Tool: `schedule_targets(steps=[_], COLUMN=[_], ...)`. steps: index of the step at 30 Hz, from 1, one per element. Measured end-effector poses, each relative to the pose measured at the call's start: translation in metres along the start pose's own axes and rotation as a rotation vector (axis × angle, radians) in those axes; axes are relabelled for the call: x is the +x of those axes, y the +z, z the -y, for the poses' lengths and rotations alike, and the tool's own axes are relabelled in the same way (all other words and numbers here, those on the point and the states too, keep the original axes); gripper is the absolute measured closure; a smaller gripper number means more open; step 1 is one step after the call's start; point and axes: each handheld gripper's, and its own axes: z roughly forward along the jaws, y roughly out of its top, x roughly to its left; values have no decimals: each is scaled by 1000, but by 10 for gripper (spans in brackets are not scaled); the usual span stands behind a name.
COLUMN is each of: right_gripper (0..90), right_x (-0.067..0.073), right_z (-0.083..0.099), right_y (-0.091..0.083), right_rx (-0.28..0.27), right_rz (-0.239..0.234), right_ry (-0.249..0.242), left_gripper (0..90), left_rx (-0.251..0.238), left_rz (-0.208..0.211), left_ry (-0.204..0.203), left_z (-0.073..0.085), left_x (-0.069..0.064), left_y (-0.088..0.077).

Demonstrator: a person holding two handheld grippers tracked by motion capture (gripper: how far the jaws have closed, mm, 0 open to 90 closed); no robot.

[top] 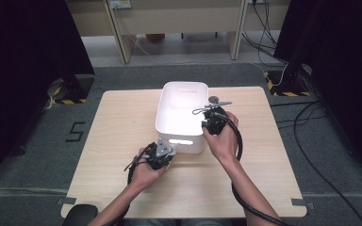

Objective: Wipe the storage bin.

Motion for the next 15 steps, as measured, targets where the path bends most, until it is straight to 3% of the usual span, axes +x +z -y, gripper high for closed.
schedule_targets(steps=[15], right_gripper=[752], right_x=[0], right_z=[0], right_y=[1], right_rx=[-1], right_rz=[1], right_ry=[7], left_gripper=[792], left_rx=[-71], left_rz=[-23], left_ry=[-9], left_z=[-15], left_x=[2], left_y=[-21])
